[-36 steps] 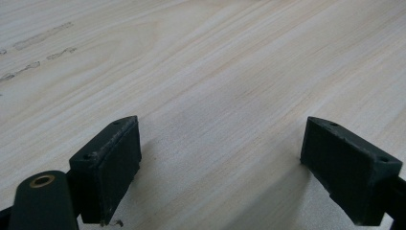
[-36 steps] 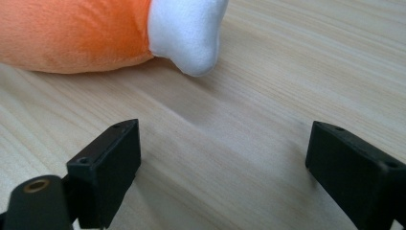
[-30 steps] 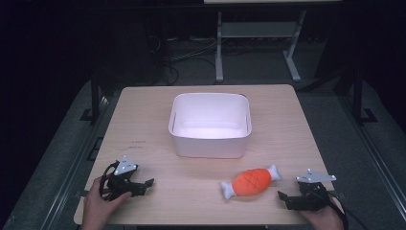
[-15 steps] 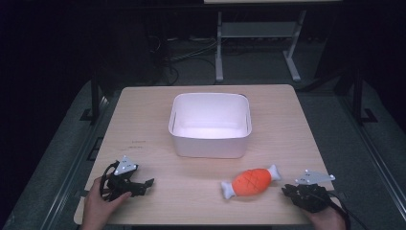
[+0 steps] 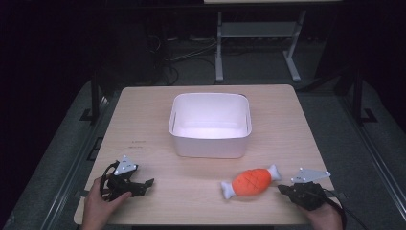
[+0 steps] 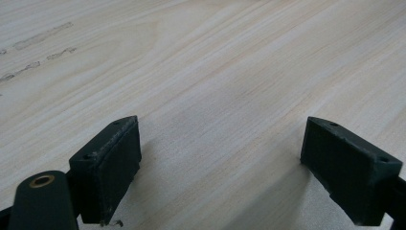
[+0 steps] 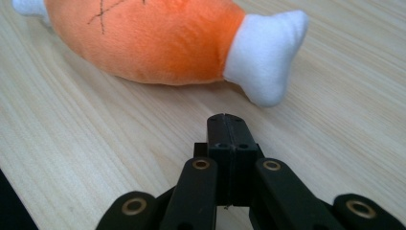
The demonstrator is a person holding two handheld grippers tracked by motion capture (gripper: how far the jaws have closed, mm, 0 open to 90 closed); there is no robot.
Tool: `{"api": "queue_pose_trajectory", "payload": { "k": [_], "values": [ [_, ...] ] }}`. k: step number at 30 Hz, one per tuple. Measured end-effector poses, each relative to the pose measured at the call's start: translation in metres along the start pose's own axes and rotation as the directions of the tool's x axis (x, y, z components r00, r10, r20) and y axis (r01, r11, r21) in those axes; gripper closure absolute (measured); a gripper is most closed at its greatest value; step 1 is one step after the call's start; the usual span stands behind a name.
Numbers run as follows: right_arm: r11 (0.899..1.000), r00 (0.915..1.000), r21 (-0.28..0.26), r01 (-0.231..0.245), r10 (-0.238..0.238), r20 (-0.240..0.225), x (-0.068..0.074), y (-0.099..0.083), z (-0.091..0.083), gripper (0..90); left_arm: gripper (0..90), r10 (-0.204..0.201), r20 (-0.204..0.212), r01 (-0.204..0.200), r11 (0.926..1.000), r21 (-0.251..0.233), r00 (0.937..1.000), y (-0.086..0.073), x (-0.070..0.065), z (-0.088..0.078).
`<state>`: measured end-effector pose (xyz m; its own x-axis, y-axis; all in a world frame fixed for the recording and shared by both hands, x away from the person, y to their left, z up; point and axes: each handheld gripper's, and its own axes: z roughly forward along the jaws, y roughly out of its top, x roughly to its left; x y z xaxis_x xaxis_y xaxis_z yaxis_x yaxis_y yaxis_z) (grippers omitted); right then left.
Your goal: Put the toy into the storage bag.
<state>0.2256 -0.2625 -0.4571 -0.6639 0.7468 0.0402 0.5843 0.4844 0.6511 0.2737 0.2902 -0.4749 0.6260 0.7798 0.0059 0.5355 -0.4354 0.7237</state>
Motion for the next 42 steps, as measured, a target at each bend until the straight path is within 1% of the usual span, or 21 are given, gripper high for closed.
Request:
{"api": "queue_pose_trajectory", "payload": {
  "k": [1, 4, 6, 10, 17, 19, 21, 28, 31, 35, 39, 42],
  "values": [
    [1.0, 1.0, 0.0, 0.0, 0.0, 0.0, 0.0, 0.0, 0.0, 89.6, 12.9, 0.0, 0.0, 0.0, 1.0, 0.0, 1.0, 0.0, 0.0, 0.0],
    [1.0, 0.9997, 0.01, 0.024, -0.024, -0.004, 0.0, 0.004, 0.003, 89.6, 12.9, 0.0, 0.0, 0.0, 1.0, 0.0, 1.0, 0.0, 0.0, 0.0],
    [0.999, 0.9995, 0.013, 0.03, -0.03, 0.0, 0.0, 0.005, 0.005, 89.6, 12.9, 0.0, 0.0, 0.0, 1.0, 0.0, 1.0, 0.0, 0.0, 0.0],
    [1.0, 0.9997, 0.016, 0.025, -0.025, -0.004, -0.003, 0.008, 0.008, 89.6, 12.9, 0.0, 0.0, 0.0, 1.0, 0.0, 1.0, 0.0, 0.0, 0.0],
    [0.999, 0.9996, 0.015, 0.028, -0.028, 0.008, -0.008, 0.013, 0.014, 89.6, 12.9, 0.0, 0.0, 0.0, 1.0, 0.0, 1.0, 0.0, 0.0, 0.0],
    [0.999, 0.9995, 0.016, 0.031, -0.031, 0.009, -0.013, 0.017, 0.019, 89.6, 12.9, 0.0, 0.0, 0.0, 1.0, 0.0, 1.0, 0.0, 0.0, 0.0],
    [0.999, 0.9996, 0.016, 0.027, -0.028, 0.008, -0.014, 0.018, 0.02, 89.6, 12.9, 0.0, 0.0, 0.0, 1.0, 0.0, 1.0, 0.0, 0.0, 0.0],
    [1.0, 0.9998, 0.007, 0.019, -0.019, 0.012, -0.024, 0.028, 0.027, 89.6, 12.9, 0.0, 0.0, 0.0, 1.0, 0.0, 1.0, 0.0, 0.0, 0.0],
    [1.0, 0.9996, 0.0, 0.022, -0.022, 0.015, -0.027, 0.031, 0.029, 89.6, 12.9, 0.0, 0.0, 0.0, 1.0, 0.0, 1.0, 0.0, 0.0, 0.0],
    [1.0, 0.9998, -0.004, 0.016, -0.016, 0.014, -0.028, 0.035, 0.03, 89.6, 12.9, 0.0, 0.0, 0.0, 1.0, 0.0, 1.0, 0.0, 0.0, 0.0],
    [0.999, 0.9993, -0.008, 0.031, -0.031, 0.021, -0.031, 0.041, 0.035, 89.7, 12.9, 0.0, 0.0, 0.0, 1.0, 0.0, 1.0, 0.0, 0.0, 0.0],
    [1.0, 0.9993, -0.005, 0.031, -0.031, 0.02, -0.031, 0.044, 0.036, 89.7, 12.9, 0.0, 0.0, 0.0, 1.0, 0.0, 1.0, 0.0, 0.0, 0.0]
  ]
}}
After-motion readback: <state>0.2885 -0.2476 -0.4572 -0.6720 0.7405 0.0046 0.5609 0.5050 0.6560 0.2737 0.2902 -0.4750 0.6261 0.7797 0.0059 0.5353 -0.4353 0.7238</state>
